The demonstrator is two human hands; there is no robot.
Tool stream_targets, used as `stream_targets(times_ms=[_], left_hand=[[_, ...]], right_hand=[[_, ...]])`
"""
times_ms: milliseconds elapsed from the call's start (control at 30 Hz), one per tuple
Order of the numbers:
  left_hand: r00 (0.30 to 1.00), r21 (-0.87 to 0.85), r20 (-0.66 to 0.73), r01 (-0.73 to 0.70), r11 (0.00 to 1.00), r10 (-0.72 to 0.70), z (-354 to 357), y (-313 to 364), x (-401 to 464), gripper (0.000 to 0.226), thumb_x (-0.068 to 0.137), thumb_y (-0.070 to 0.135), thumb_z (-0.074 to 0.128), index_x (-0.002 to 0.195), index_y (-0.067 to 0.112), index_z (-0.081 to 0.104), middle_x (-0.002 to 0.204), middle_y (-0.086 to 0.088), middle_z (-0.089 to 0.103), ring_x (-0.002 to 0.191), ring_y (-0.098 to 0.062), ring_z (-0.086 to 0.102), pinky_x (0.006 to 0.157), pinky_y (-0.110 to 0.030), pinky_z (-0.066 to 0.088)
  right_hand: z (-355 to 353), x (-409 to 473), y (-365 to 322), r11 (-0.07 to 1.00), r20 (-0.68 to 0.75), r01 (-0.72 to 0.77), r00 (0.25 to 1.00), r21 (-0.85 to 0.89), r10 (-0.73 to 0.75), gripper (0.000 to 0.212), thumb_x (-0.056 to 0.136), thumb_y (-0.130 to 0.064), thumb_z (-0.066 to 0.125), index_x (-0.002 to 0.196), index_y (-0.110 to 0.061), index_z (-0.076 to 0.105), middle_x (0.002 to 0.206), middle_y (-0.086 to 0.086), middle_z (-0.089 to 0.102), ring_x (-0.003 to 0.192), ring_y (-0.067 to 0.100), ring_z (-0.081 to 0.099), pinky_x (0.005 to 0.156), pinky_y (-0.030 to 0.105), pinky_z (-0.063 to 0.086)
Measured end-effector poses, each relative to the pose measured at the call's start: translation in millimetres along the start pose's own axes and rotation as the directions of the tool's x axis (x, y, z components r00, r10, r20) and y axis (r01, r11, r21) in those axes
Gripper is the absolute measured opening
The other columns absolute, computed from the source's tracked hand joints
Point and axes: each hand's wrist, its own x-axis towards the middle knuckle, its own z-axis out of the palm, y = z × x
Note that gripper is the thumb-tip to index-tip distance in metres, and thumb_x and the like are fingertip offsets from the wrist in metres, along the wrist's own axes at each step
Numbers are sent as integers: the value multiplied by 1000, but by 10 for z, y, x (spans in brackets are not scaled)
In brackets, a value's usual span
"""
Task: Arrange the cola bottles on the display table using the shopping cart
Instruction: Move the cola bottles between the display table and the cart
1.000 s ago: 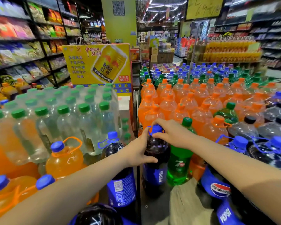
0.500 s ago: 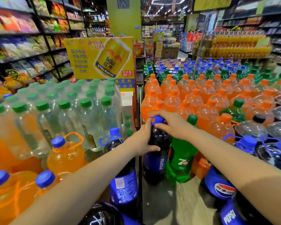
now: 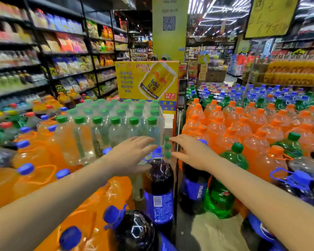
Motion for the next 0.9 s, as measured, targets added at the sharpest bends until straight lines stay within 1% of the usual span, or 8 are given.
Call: stream_targets(times_ms=[100,167,267,467,567,700,833,900], left_hand=[[974,33,107,197,980,-200,-28,-182,-379,77,85,69,29,138,17,54,146,-14,47,132,-31,48,105,-41,42],[908,-10,185,385,923,-376,-30,-248,-512,73,93,68,34,148,20,38,156,-7,32,141,-26,33,110,-36,32],[848,-48,257,490,870,-463,-8,-257,-514,63,99,56,42,147,17,38,149,-8,38,136,-26,38,107,-39,38],[845,-111,263,506,855,-466,7,-248,-518,64,98,55,44,147,16,38,143,-10,45,131,-28,44,105,-39,38],[903,-78,164,413,907,-397,-46,-102,-437,79,92,67,46,149,15,34,146,-8,44,133,-26,42,107,-35,34],[943,-322,206,317,892,-261,102,375,-169,95,84,62,63,155,15,21,155,-9,33,140,-27,35,113,-34,30],[919,-462,318,364,809,-232,336,614,20,113,73,53,80,155,15,13,152,-11,37,137,-28,40,110,-38,35],[892,-522,366,434,735,-267,404,588,26,118,71,50,83,156,13,11,150,-12,42,136,-28,42,110,-35,36]], right_hand=[[172,130,-250,999,65,42,997,26,-44,55,96,-40,51,146,-22,35,138,3,44,125,22,46,99,38,41],[277,227,-380,999,102,45,994,28,-47,57,97,-41,49,147,-22,32,140,5,43,127,26,46,101,40,40],[397,381,-485,1000,141,-11,990,14,8,57,98,-39,48,147,-17,30,136,9,39,121,32,49,98,42,40],[278,386,-442,1000,174,-3,985,-17,6,35,98,-27,51,129,-11,50,121,8,41,105,29,53,90,34,40],[162,176,-313,997,142,45,988,68,-55,30,92,-26,61,119,-12,57,109,4,43,93,19,50,79,23,34],[100,-102,-281,981,129,72,987,180,-96,27,87,-28,68,108,-11,63,104,7,61,93,19,55,82,25,40],[98,-262,-380,965,137,47,987,258,-85,37,92,-24,62,127,-14,56,104,-5,64,93,10,57,80,22,38],[112,-290,-379,971,133,27,989,236,-59,42,94,-25,59,134,-16,49,86,-15,56,77,5,53,71,21,34]])
